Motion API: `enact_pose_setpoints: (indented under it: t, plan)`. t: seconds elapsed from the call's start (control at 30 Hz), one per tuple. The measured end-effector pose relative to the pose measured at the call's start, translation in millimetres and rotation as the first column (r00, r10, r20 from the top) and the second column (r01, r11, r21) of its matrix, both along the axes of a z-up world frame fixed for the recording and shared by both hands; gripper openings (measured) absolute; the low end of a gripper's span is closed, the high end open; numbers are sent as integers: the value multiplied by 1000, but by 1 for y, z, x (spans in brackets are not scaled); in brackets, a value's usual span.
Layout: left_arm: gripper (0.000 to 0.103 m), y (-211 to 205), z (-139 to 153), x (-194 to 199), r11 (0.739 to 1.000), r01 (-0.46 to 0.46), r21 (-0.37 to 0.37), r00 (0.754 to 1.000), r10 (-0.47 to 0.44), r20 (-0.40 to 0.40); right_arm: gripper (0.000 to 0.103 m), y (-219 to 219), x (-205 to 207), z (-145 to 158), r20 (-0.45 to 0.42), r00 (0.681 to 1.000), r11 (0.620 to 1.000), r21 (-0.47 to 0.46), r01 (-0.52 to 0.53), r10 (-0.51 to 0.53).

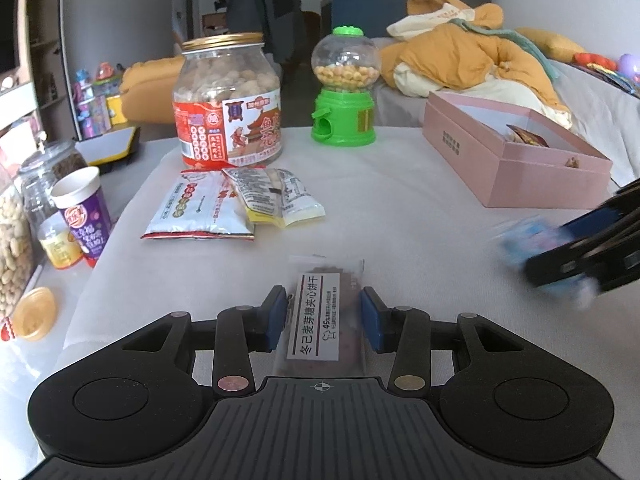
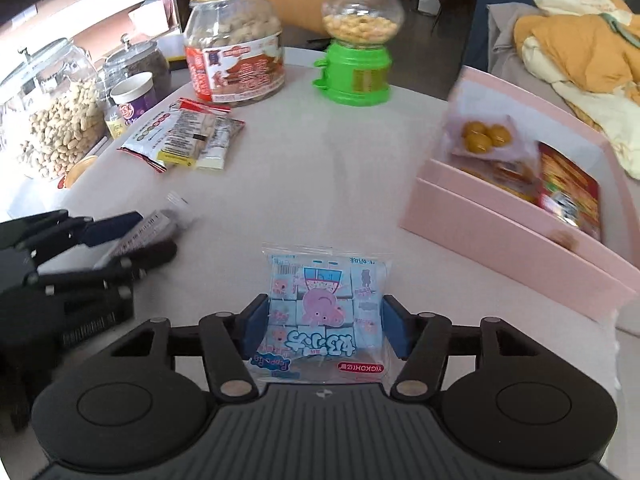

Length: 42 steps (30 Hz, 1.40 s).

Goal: Organize snacks
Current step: 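Carry the cookie pack and Peppa pack into the pink box and open both grippers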

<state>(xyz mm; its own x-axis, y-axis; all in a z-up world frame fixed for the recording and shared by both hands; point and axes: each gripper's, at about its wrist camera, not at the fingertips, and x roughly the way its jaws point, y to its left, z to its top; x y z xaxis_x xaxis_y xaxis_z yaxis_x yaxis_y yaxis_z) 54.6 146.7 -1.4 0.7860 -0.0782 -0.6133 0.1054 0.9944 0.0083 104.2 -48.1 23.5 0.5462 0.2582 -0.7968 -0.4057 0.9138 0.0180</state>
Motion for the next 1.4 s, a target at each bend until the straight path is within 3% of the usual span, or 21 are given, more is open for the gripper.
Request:
enact_pose_setpoints:
  t: [0.13, 0.2, 0.37, 0.5, 0.57, 0.6, 0.67, 0.7, 0.73, 0.9, 0.97, 1.07, 1.17, 1.2, 1.27, 1.33, 1.4]
  plan:
    - [44, -3, 4, 0, 1000, 11, 6, 1000, -11, 5, 60, -34, -11, 12, 11, 999, 998, 52, 36, -37]
    - [44, -9, 15, -4, 998, 41, -50, 999, -40, 32, 60, -50, -17, 17, 27, 998, 996, 71, 50, -52]
    - [44, -50, 83, 13, 980, 170, -106, 967, -146, 209, 60, -86, -28, 26, 81, 992, 992, 86, 91, -98]
    - [44, -86, 135, 67, 919, 271, -286, 939, -188, 287, 60, -113, -32, 27, 93, 984, 984, 114, 139, -150]
    - [48, -95, 140, 100, 856, 250, -452, 945, -114, 308, 60, -122, -34, 24, 98, 981, 980, 119, 158, -170]
    - [47, -101, 135, 112, 842, 225, -491, 952, -82, 294, 60, -126, -34, 22, 101, 978, 979, 114, 170, -182]
    - [44, -120, 118, 141, 869, 185, -459, 979, -123, 162, 60, -132, -34, 18, 98, 975, 976, 107, 189, -200]
    - [43, -127, 106, 152, 884, 185, -430, 983, -160, 93, 60, -136, -33, 16, 89, 974, 974, 111, 197, -208]
    - [42, -128, 98, 155, 883, 195, -428, 981, -179, 77, 60, -139, -32, 14, 82, 974, 972, 116, 202, -212]
    - [42, -100, 72, 143, 863, 182, -472, 983, -160, 87, 60, -153, -27, 12, 80, 969, 967, 122, 225, -235]
    - [42, -84, 66, 131, 867, 178, -466, 984, -156, 86, 60, -154, -22, 14, 80, 966, 964, 130, 233, -244]
    - [42, -63, 53, 106, 890, 168, -425, 986, -145, 86, 60, -154, -13, 38, 124, 960, 957, 179, 228, -251]
    - [42, -48, 42, 88, 895, 144, -422, 989, -136, 50, 60, -155, 17, 78, 186, 941, 940, 247, 235, -284]
    - [42, -41, 39, 83, 895, 138, -425, 990, -133, 43, 64, -155, 31, 92, 209, 932, 934, 263, 240, -298]
    - [42, -23, 34, 71, 899, 120, -420, 993, -117, 35, 103, -152, 60, 110, 269, 905, 933, 240, 269, -330]
    - [42, -4, 35, 63, 916, 90, -390, 996, -78, 47, 103, -145, 83, 113, 296, 887, 933, 179, 313, -354]
    - [42, 19, 35, 54, 936, 44, -351, 996, -14, 86, 103, -135, 94, 108, 285, 895, 939, 128, 318, -342]
